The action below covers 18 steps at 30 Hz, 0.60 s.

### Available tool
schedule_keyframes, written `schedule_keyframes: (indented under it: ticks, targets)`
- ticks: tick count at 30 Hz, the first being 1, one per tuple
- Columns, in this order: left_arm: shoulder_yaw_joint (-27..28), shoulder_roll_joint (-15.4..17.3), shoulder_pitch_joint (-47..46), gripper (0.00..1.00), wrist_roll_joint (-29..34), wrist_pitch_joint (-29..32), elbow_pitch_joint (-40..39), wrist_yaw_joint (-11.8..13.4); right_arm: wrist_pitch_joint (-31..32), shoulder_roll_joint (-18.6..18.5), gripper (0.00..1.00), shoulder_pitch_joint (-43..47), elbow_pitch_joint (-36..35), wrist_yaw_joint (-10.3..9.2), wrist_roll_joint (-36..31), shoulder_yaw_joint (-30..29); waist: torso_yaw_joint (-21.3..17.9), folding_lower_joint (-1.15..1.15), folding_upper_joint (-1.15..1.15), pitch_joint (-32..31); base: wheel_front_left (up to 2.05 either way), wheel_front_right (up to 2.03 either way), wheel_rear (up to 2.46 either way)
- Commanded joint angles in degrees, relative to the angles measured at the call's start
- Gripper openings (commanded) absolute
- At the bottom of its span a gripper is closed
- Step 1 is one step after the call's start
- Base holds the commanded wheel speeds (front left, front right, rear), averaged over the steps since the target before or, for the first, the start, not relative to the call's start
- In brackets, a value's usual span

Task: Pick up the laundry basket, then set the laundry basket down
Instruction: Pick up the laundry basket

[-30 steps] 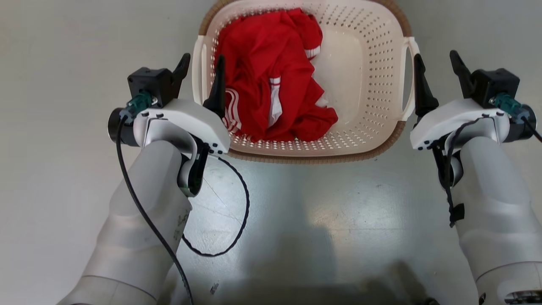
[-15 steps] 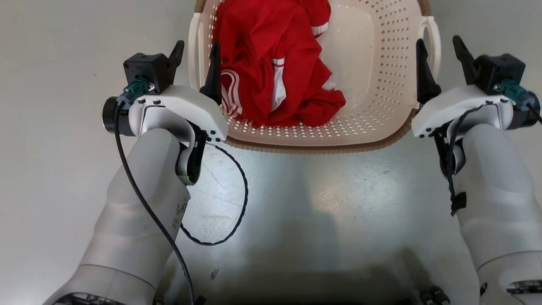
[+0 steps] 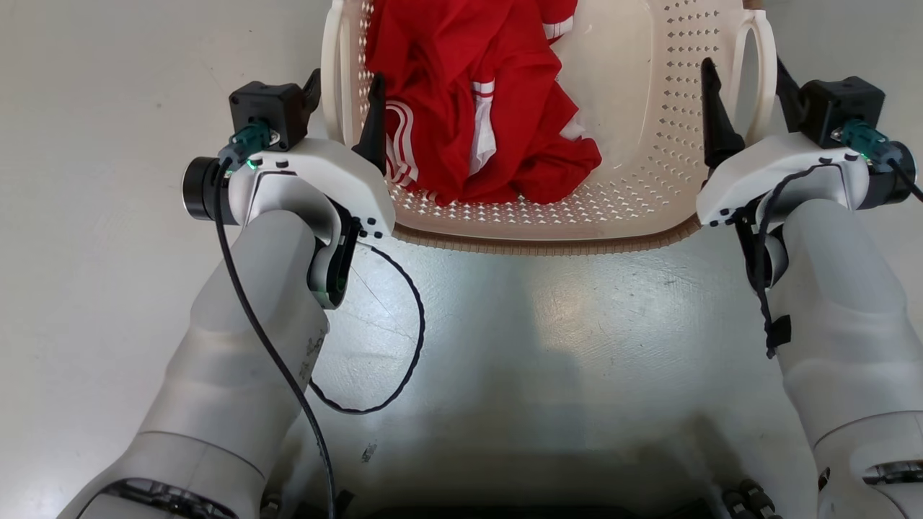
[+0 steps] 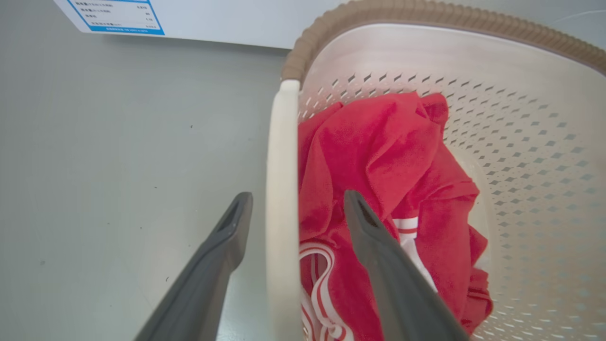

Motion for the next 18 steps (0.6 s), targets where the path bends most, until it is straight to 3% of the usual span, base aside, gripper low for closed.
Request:
schedule_keyframes:
  ticks: [1,18]
  targets:
    - [0.42,1.21,0.09,1.00,-0.41,-0.30,0.09,0.40,-0.61,0.89,1.00,1.23,0.16,0.34,-0.24,1.15,0.05,0.00,0.00,0.03,0.00,0.00,0.00]
    - [-4.99,1.21,-3.09,1.00,-4.07,-0.30,4.99,0.95,-0.61,0.89,1.00,0.27,4.10,0.34,1.94,2.70,0.37,0.00,0.00,0.32,0.00,0.00,0.00]
